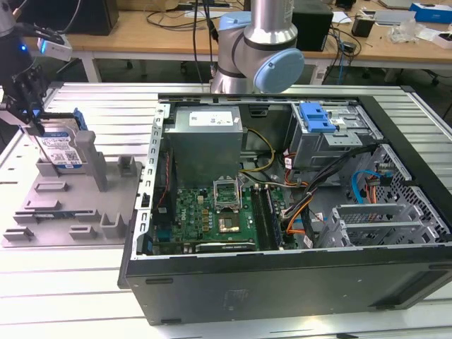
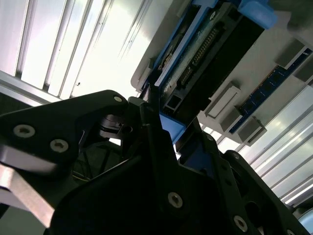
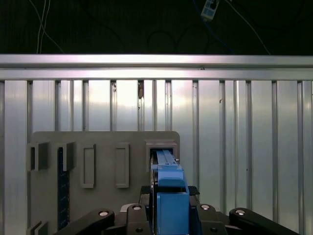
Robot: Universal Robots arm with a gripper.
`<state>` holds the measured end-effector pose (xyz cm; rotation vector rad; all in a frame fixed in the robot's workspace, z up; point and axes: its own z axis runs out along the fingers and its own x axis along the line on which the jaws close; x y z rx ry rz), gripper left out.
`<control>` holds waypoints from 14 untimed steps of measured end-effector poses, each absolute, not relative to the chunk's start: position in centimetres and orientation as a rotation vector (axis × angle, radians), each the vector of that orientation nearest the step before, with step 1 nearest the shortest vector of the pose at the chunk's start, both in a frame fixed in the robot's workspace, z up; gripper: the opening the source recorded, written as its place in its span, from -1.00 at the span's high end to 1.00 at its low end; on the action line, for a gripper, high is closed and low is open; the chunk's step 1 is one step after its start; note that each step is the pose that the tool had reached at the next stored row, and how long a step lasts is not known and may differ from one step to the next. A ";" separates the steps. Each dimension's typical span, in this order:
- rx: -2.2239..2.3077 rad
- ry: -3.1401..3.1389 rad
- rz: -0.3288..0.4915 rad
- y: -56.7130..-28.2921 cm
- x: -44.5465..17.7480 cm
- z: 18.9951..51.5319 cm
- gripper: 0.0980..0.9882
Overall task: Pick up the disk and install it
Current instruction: 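Pick up the disk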
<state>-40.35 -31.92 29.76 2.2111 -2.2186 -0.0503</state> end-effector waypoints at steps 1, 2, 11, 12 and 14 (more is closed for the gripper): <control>2.211 -2.219 -0.050 -31.9 -40.3 29.8 0.39; 2.211 -2.219 -0.050 -31.9 -40.3 29.8 0.39; 2.212 -2.218 -0.050 -31.9 -40.3 32.1 0.39; 2.212 -2.218 -0.050 -31.9 -40.3 32.5 0.39; 2.212 -2.217 -0.050 -31.9 -40.3 33.1 0.39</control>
